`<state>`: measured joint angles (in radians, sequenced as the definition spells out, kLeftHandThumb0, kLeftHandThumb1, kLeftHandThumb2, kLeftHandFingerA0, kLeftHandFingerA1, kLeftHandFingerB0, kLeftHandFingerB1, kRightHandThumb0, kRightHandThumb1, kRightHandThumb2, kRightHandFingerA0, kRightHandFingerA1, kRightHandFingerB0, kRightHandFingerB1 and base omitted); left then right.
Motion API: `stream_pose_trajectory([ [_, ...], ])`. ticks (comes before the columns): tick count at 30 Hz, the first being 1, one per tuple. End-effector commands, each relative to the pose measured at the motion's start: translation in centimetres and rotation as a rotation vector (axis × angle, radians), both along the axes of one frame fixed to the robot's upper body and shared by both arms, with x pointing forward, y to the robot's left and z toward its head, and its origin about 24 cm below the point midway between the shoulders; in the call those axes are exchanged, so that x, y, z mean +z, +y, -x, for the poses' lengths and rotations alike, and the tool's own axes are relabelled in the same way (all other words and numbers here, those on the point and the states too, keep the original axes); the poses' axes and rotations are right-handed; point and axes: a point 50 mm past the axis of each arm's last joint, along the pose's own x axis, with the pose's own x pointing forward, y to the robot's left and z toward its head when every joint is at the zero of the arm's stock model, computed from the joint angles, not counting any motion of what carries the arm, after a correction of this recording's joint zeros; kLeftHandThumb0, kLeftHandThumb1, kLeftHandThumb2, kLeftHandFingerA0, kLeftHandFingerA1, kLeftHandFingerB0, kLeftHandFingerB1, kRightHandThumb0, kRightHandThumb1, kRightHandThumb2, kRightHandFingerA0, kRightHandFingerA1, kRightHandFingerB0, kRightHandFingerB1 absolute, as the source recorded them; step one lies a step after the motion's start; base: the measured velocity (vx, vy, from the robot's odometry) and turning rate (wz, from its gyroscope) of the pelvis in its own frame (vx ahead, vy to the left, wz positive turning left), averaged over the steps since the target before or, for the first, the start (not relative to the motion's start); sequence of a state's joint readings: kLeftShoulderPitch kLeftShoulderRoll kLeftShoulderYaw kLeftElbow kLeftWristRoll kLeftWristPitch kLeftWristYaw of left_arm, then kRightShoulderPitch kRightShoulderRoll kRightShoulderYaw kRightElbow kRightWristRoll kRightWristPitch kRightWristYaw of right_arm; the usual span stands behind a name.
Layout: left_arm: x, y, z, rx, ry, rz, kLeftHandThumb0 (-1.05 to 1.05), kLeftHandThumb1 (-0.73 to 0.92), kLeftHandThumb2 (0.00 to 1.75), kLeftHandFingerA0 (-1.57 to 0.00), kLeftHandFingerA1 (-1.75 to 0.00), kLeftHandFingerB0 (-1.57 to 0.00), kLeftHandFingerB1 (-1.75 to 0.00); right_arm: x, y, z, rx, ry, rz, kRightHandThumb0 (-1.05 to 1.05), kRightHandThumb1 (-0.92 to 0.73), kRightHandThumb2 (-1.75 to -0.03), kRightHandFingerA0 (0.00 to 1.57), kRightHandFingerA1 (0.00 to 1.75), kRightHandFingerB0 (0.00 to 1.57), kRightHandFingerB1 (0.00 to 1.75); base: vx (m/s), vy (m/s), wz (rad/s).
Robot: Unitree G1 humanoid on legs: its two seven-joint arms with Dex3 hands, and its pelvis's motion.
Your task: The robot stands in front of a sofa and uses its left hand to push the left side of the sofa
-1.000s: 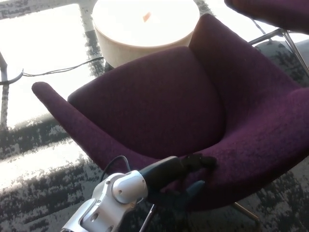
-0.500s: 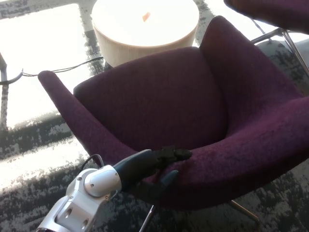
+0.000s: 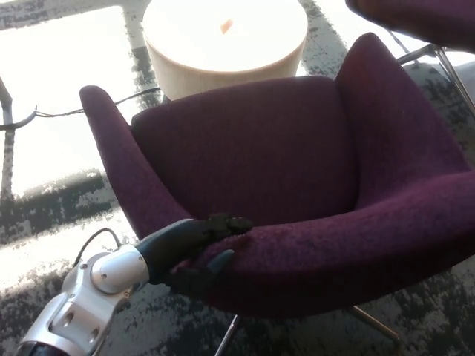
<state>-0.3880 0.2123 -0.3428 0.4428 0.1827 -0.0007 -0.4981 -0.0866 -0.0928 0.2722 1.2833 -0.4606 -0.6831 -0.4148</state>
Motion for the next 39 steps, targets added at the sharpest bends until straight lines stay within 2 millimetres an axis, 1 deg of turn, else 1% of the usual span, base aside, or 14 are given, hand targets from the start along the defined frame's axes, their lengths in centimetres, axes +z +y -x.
stream_pose_trajectory([
  [1,-1.4,1.5,0.9,0.006,0.023,-0.039,-0.9,0.82,1.2,0.0,-0.22,-0.13,-0.25,-0.2,-0.8,0.6,-0.008,0.026,0.019,-0.57,-0.8,-0.64,0.59,0.45,0.58,0.43,0.0,0.0,0.0],
  [26,-2.9,13.4,2.9,0.32,0.041,-0.082,-0.82,0.76,1.17,-0.05,-0.41,-0.04,-0.29,-0.7,-0.5,1.9,-0.011,0.051,0.008,-0.55,-0.78,-0.63,0.64,0.5,0.61,0.46,0.0,0.0,0.0],
  [27,-3.1,13.6,3.1,0.33,0.044,-0.074,-0.89,0.92,0.77,-0.1,-0.3,-0.07,-0.25,-0.7,-0.5,2.1,-0.011,0.051,0.01,-0.55,-0.78,-0.63,0.63,0.49,0.6,0.46,0.0,0.0,0.0],
  [28,-3.2,13.8,3.3,0.339,0.045,-0.063,-0.89,0.92,0.77,-0.1,-0.3,-0.07,-0.25,-0.7,-0.5,2.1,-0.01,0.05,0.013,-0.55,-0.78,-0.63,0.63,0.49,0.6,0.46,0.0,0.0,0.0],
  [29,-3.6,14.5,4.0,0.372,0.049,-0.053,-0.81,0.77,1.17,-0.05,-0.43,-0.04,-0.31,-0.9,-0.6,2.6,0.001,0.072,0.025,-0.55,-0.8,-0.64,0.61,0.46,0.59,0.45,0.0,0.0,0.0],
  [30,-3.9,14.7,4.4,0.39,0.049,-0.045,-0.88,0.92,0.75,-0.11,-0.31,-0.1,-0.26,-1.0,-0.7,2.8,-0.001,0.079,0.024,-0.55,-0.79,-0.64,0.6,0.46,0.59,0.45,0.0,0.0,0.0],
  [31,-4.1,15.0,4.7,0.409,0.049,-0.037,-0.88,0.92,0.75,-0.11,-0.31,-0.1,-0.26,-1.0,-0.8,3.0,-0.006,0.086,0.021,-0.55,-0.79,-0.64,0.6,0.46,0.59,0.45,0.0,0.0,0.0],
  [32,-4.2,15.3,4.9,0.437,0.031,-0.039,-0.87,0.81,1.18,-0.13,-0.46,0.0,-0.36,-1.0,-0.8,2.8,0.0,0.079,0.027,-0.55,-0.8,-0.64,0.6,0.47,0.59,0.45,0.0,0.0,0.0],
  [33,-4.4,15.8,5.1,0.481,0.031,-0.021,-0.87,0.78,1.18,-0.12,-0.45,-0.01,-0.35,-0.9,-0.8,2.7,0.002,0.072,0.022,-0.54,-0.78,-0.63,0.6,0.47,0.59,0.46,0.0,0.0,0.0],
  [34,-4.6,16.1,5.4,0.517,0.033,-0.006,-0.92,0.91,0.73,-0.16,-0.31,-0.12,-0.27,-0.8,-0.9,2.7,0.001,0.07,0.021,-0.54,-0.78,-0.64,0.61,0.47,0.59,0.46,0.0,0.0,0.0],
  [36,-5.2,16.8,6.3,0.598,0.039,0.052,-0.92,0.91,0.72,-0.16,-0.31,-0.12,-0.28,-0.8,-1.1,2.6,0.009,0.067,0.034,-0.57,-0.8,-0.64,0.61,0.47,0.59,0.45,0.0,0.0,0.0],
  [37,-5.6,17.1,6.8,0.631,0.045,0.079,-0.38,0.42,1.07,0.0,-0.48,0.0,-0.48,-0.8,-1.2,2.6,0.011,0.067,0.039,-0.56,-0.8,-0.64,0.61,0.47,0.59,0.45,0.0,0.0,0.0],
  [38,-5.9,17.2,7.1,0.648,0.05,0.092,-0.38,0.42,1.07,0.0,-0.48,0.0,-0.48,-0.8,-1.2,2.5,0.011,0.068,0.039,-0.56,-0.8,-0.64,0.61,0.47,0.59,0.45,0.0,0.0,0.0],
  [39,-6.3,17.2,7.7,0.664,0.055,0.095,-0.88,0.77,1.13,-0.14,-0.43,-0.03,-0.35,-0.8,-1.2,2.6,0.012,0.069,0.039,-0.56,-0.79,-0.64,0.62,0.49,0.6,0.46,0.0,0.0,0.0],
])
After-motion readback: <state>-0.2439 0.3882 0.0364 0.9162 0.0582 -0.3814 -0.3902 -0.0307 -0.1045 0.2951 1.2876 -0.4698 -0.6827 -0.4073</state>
